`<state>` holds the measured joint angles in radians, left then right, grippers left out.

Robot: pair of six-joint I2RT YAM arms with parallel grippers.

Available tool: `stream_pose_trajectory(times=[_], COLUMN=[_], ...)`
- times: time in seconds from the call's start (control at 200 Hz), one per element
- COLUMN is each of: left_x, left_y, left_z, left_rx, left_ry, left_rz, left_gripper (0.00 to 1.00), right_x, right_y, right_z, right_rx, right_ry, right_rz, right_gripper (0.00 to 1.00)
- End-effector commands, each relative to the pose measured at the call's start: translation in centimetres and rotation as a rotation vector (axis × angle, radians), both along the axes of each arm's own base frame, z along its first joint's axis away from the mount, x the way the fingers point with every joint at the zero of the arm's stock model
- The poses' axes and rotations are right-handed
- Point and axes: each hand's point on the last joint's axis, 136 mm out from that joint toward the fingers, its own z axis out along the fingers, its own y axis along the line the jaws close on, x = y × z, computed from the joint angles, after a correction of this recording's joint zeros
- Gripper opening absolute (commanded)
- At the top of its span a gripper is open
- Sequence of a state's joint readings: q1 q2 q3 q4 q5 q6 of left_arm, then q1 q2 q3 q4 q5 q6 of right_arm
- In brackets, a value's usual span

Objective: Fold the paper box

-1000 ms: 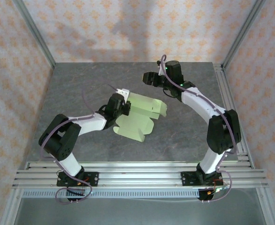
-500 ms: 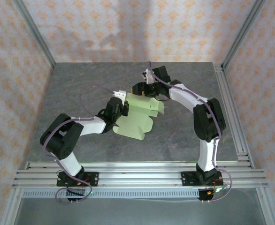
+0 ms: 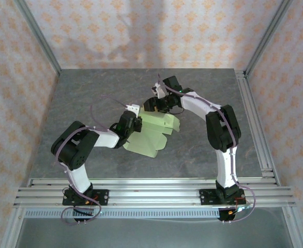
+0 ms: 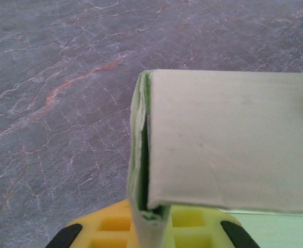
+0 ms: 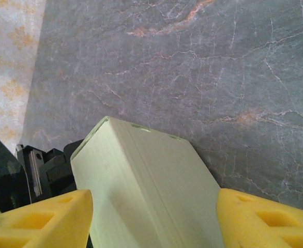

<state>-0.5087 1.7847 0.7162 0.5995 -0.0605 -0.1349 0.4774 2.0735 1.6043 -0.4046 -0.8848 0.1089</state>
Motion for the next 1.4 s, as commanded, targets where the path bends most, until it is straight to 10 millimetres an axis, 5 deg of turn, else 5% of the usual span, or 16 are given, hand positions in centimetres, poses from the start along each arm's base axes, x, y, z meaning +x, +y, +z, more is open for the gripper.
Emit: stream_pose_trajectory(times=[0.0, 0.295, 0.986, 1.396], left_x=[0.6, 0.5, -0.2, 0.1], left_y=[0.1, 0.2, 0.7, 0.9], left_z=[0.2, 0.9, -0.6, -1.8], left_rx=[-0.033, -0.035, -0.026, -0.023], left_ry=[-0.025, -0.034, 0.006, 0.017], left_rz=[0.031, 0.037, 0.050, 0.067], left_gripper=[0.11, 0.21, 0.18, 0.22], right_x=[-0.7, -1.5, -2.6, -2.4], right_y=[-0.6, -1.8, -1.7, -1.0], right_z=[-1.6, -3.4, -4.1, -2.9], right_rx=[-0.068, -0.157, -0.199, -0.159], right_ry=[0.005, 0.011, 0.022, 0.005], right_rz=[0.025, 0.031, 0.045, 0.049], right_gripper=[0.64, 0.63, 0.62, 0.62])
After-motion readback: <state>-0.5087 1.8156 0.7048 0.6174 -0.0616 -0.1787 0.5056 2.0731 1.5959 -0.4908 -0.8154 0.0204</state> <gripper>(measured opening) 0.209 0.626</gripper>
